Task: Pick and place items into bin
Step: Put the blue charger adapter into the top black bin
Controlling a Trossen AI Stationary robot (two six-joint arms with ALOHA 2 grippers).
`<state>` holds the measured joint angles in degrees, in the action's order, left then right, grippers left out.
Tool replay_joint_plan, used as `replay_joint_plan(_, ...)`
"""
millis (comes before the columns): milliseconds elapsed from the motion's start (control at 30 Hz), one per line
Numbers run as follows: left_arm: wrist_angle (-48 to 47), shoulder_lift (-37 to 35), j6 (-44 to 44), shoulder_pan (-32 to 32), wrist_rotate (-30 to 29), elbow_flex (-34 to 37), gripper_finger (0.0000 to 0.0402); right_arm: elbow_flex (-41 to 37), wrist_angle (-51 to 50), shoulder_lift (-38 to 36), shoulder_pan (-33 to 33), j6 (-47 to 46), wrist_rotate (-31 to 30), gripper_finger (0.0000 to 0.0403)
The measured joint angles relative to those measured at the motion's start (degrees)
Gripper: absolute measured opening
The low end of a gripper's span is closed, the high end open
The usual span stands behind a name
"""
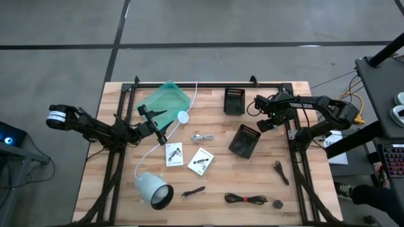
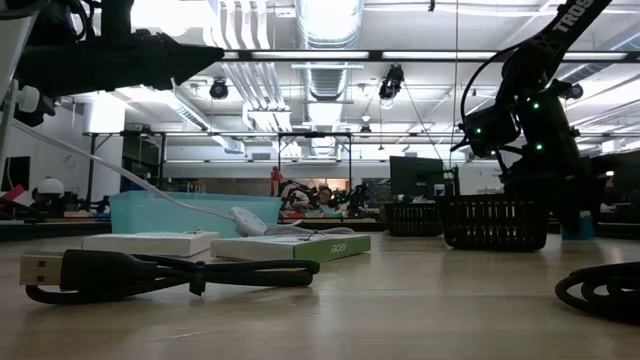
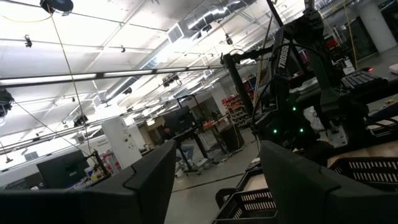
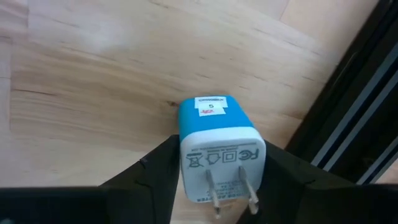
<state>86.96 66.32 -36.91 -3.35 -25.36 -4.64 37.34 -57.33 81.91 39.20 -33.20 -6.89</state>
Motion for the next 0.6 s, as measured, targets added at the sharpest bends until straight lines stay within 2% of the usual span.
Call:
replay_joint_plan(167,0.00,0.00,0.00,0.02,0.00,0.00,0.0217,0.04,0.06,-0.02,-0.02,0.01,-0.09,0.0142)
replay_joint_plan(600,0.00,0.00,0.00,0.02,0.00,0.00,0.0217,1.74,-0.64,-0.04,-0.04,-0.10,-0.07,0.0136)
